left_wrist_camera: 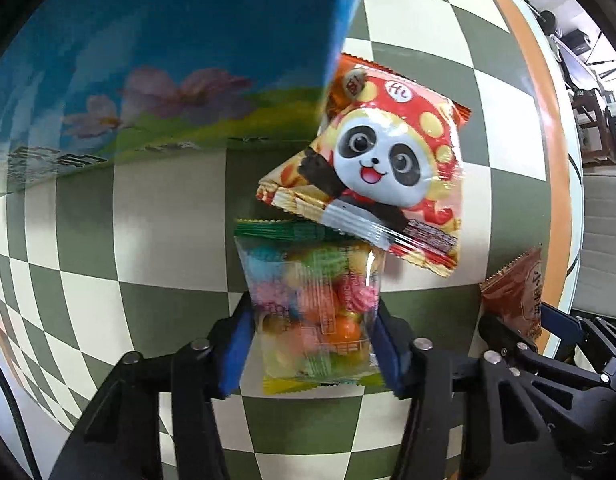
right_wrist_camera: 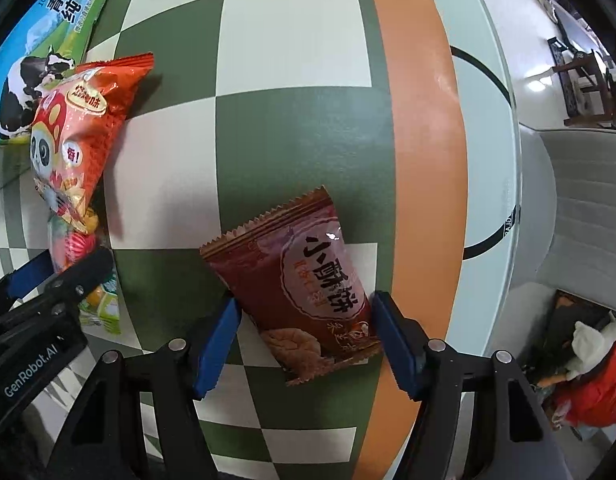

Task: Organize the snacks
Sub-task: 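Grasp the clear candy bag with the left gripper while the right grasps the brown biscuit pack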

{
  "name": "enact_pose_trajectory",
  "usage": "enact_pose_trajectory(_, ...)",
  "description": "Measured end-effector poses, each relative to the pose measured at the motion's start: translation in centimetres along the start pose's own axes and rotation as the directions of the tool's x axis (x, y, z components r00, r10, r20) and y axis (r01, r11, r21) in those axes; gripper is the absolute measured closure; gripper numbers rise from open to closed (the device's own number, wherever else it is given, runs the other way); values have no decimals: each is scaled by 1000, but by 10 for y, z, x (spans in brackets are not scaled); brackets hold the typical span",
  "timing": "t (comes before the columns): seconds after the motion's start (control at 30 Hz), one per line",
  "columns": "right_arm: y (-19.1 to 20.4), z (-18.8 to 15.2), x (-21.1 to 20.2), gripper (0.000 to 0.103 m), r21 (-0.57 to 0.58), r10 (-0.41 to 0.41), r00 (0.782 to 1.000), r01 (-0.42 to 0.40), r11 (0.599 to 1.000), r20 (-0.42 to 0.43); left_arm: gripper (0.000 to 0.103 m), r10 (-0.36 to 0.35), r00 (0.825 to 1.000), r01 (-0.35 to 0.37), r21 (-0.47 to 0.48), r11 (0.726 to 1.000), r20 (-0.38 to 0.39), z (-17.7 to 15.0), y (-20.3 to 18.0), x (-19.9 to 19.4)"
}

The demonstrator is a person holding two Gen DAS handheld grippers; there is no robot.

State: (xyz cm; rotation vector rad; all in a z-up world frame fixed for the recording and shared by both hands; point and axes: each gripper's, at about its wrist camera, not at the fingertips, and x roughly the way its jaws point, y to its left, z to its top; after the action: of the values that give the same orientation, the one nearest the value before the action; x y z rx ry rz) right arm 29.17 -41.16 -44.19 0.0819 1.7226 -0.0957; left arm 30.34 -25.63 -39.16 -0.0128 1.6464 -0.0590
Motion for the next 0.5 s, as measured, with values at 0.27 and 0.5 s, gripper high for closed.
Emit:
enact_pose_trajectory(0.27, 14, -34, -1, 41, 36, 58, 998, -59, 998, 19, 57, -4, 1000, 5, -20, 1000, 14, -16, 1, -5)
enact_pose_trajectory(0.5, 14, -59, -14, 41, 46, 148, 988, -150, 988, 41, 58, -28, 998, 28, -10, 1000, 61, -38, 2, -37)
